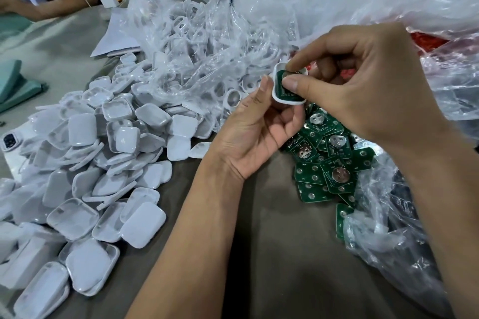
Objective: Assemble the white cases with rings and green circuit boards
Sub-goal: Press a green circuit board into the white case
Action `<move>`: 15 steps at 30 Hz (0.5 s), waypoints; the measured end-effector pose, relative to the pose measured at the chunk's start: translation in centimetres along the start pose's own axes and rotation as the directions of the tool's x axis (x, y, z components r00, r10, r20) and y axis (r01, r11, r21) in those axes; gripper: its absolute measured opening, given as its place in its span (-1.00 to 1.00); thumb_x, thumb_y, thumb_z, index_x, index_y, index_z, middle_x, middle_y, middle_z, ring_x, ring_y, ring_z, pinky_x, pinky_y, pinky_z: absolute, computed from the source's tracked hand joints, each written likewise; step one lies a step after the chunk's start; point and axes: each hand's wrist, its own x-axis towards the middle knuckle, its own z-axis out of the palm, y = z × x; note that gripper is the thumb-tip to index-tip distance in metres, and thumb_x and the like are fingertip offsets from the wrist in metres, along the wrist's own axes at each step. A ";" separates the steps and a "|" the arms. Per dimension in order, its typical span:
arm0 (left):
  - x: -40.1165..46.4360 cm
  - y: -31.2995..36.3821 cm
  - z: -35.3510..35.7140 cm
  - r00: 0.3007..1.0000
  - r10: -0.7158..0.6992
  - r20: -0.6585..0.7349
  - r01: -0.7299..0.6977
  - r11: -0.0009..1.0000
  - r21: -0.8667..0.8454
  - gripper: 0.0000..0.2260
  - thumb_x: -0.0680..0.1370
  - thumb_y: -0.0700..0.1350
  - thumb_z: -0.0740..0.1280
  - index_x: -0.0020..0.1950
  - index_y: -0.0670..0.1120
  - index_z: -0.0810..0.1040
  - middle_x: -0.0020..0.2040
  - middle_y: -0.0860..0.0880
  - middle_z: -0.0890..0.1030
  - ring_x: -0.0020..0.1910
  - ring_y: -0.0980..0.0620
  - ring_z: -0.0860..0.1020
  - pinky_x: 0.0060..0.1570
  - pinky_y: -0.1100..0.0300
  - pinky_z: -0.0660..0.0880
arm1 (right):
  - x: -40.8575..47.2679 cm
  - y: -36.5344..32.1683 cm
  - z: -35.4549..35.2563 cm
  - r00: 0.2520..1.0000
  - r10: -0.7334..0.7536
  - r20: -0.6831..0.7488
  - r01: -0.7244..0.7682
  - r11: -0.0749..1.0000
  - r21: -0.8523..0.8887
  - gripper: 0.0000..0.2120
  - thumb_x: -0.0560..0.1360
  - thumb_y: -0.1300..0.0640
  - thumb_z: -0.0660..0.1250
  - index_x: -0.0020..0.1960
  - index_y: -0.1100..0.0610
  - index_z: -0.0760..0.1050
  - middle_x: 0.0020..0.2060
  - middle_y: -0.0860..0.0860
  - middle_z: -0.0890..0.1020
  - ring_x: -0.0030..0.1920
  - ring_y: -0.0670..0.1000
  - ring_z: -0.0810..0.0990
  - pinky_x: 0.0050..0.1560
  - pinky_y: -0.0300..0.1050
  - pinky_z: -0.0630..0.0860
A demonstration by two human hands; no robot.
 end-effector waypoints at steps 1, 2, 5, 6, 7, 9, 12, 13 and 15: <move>0.0 0.0 0.0 1.000 -0.006 0.000 0.006 1.000 -0.010 -0.60 0.44 -0.05 0.46 0.18 -0.25 0.55 0.05 -0.17 0.67 -0.05 -0.01 0.67 -0.07 0.18 0.65 | 0.0 -0.1 0.0 1.000 -0.003 0.000 0.003 1.000 -0.014 -0.83 0.46 0.02 0.60 -0.01 0.06 0.73 -0.29 0.03 0.65 -0.36 -0.02 0.57 -0.33 -0.19 0.52; 0.0 0.0 0.0 1.000 -0.010 0.003 0.010 1.000 -0.017 -0.59 0.43 -0.05 0.46 0.18 -0.25 0.55 0.05 -0.18 0.66 -0.05 -0.01 0.67 -0.08 0.18 0.65 | 0.1 -0.1 0.0 1.000 -0.007 0.000 0.007 1.000 -0.025 -0.82 0.45 0.00 0.60 -0.01 0.05 0.73 -0.28 0.02 0.64 -0.35 -0.01 0.56 -0.32 -0.18 0.52; -0.1 0.0 0.0 1.000 -0.012 0.011 0.012 1.000 -0.025 -0.57 0.41 -0.05 0.47 0.19 -0.25 0.54 0.07 -0.18 0.64 -0.06 0.00 0.67 -0.05 0.17 0.65 | 0.1 -0.3 0.1 1.000 -0.023 -0.005 0.023 0.999 -0.049 -0.81 0.45 -0.02 0.59 -0.01 0.05 0.73 -0.26 0.01 0.64 -0.34 -0.01 0.57 -0.29 -0.16 0.53; -0.1 0.0 0.0 1.000 -0.012 0.013 0.012 0.999 -0.029 -0.57 0.41 -0.05 0.47 0.18 -0.25 0.54 0.07 -0.18 0.64 -0.05 0.00 0.67 -0.05 0.16 0.65 | 0.1 -0.3 0.1 1.000 -0.026 -0.010 0.025 0.998 -0.052 -0.80 0.45 -0.03 0.59 -0.01 0.06 0.73 -0.25 0.02 0.64 -0.34 0.00 0.57 -0.29 -0.15 0.53; -0.1 0.0 -0.1 1.000 -0.013 0.017 0.014 0.999 -0.034 -0.58 0.41 -0.06 0.47 0.17 -0.25 0.55 0.06 -0.18 0.65 -0.05 -0.01 0.68 -0.05 0.16 0.65 | 0.1 -0.4 0.1 1.000 -0.026 -0.016 0.026 0.998 -0.055 -0.79 0.45 -0.03 0.59 -0.01 0.06 0.72 -0.25 0.02 0.64 -0.34 0.00 0.58 -0.28 -0.16 0.53; -0.1 0.0 -0.1 1.000 -0.020 0.021 0.021 0.999 -0.044 -0.60 0.41 -0.06 0.47 0.15 -0.26 0.57 0.04 -0.19 0.67 -0.05 -0.01 0.68 -0.05 0.15 0.66 | 0.1 -0.4 0.1 1.000 -0.023 -0.019 0.022 0.998 -0.059 -0.79 0.45 -0.04 0.59 -0.01 0.06 0.72 -0.24 0.02 0.65 -0.34 -0.01 0.58 -0.28 -0.17 0.53; -0.1 -0.1 -0.1 1.000 -0.023 0.020 0.023 0.999 -0.036 -0.61 0.42 -0.05 0.47 0.15 -0.26 0.58 0.04 -0.18 0.67 -0.05 -0.01 0.69 -0.05 0.15 0.66 | 0.0 -0.5 0.0 1.000 -0.020 -0.017 0.018 0.998 -0.064 -0.79 0.45 -0.04 0.59 -0.02 0.06 0.72 -0.24 0.01 0.65 -0.34 -0.03 0.58 -0.28 -0.18 0.52; 0.0 -0.1 -0.1 1.000 -0.022 0.021 0.022 0.999 -0.031 -0.61 0.42 -0.05 0.47 0.14 -0.25 0.58 0.04 -0.18 0.67 -0.05 -0.01 0.69 -0.05 0.15 0.66 | 0.0 -0.5 0.0 1.000 -0.020 -0.016 0.019 0.997 -0.069 -0.79 0.45 -0.04 0.59 -0.03 0.06 0.72 -0.24 0.01 0.65 -0.34 -0.03 0.58 -0.28 -0.18 0.52; 0.0 0.0 -0.2 1.000 -0.018 0.021 0.018 1.000 -0.016 -0.62 0.42 -0.04 0.47 0.14 -0.24 0.59 0.03 -0.17 0.69 -0.06 0.00 0.69 -0.04 0.15 0.66 | 0.0 -0.5 0.0 1.000 -0.020 -0.013 0.019 0.996 -0.082 -0.79 0.46 -0.04 0.58 -0.03 0.08 0.71 -0.24 0.01 0.64 -0.33 -0.03 0.58 -0.26 -0.15 0.53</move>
